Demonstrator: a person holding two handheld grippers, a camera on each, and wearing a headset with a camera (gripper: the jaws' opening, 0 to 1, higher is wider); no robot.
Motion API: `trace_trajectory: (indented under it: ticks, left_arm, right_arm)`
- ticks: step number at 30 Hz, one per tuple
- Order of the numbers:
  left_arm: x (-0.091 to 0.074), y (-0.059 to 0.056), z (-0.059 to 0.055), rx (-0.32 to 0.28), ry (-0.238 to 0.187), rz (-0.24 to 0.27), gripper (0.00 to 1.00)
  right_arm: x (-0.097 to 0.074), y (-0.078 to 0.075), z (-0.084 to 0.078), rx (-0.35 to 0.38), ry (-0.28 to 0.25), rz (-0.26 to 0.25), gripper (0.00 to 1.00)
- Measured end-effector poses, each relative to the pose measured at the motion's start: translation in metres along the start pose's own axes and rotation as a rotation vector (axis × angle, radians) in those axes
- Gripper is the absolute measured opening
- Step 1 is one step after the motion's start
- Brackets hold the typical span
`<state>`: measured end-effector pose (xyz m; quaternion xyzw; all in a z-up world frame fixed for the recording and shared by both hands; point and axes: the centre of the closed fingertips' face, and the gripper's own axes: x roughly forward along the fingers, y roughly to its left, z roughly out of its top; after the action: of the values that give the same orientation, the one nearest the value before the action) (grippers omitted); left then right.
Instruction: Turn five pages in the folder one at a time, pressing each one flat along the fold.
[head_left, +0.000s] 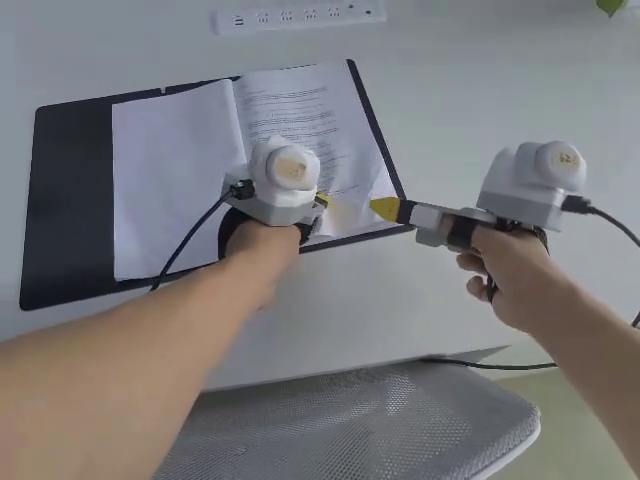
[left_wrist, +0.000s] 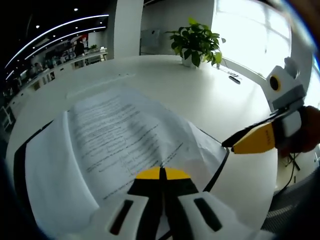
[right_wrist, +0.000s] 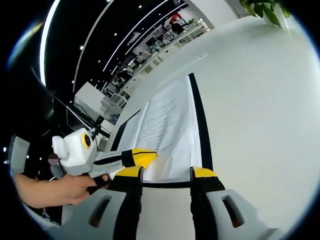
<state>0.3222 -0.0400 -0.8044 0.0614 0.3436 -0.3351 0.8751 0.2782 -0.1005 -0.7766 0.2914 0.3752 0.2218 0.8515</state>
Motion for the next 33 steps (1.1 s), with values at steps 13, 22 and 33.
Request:
trace_trajectory:
  ticks: [13, 22, 33]
  left_arm:
    - [0.000, -0.001, 0.000, -0.004, -0.002, -0.003, 0.00]
    - [0.000, -0.001, 0.000, -0.005, -0.004, 0.000, 0.00]
    - [0.000, -0.001, 0.001, -0.007, -0.007, 0.001, 0.00]
  right_arm:
    - [0.000, -0.011, -0.001, 0.052, -0.005, -0.001, 0.30]
    - [0.001, -0.013, -0.006, 0.038, 0.016, -0.006, 0.12]
    - [0.001, -0.014, -0.001, 0.040, -0.019, -0.016, 0.00]
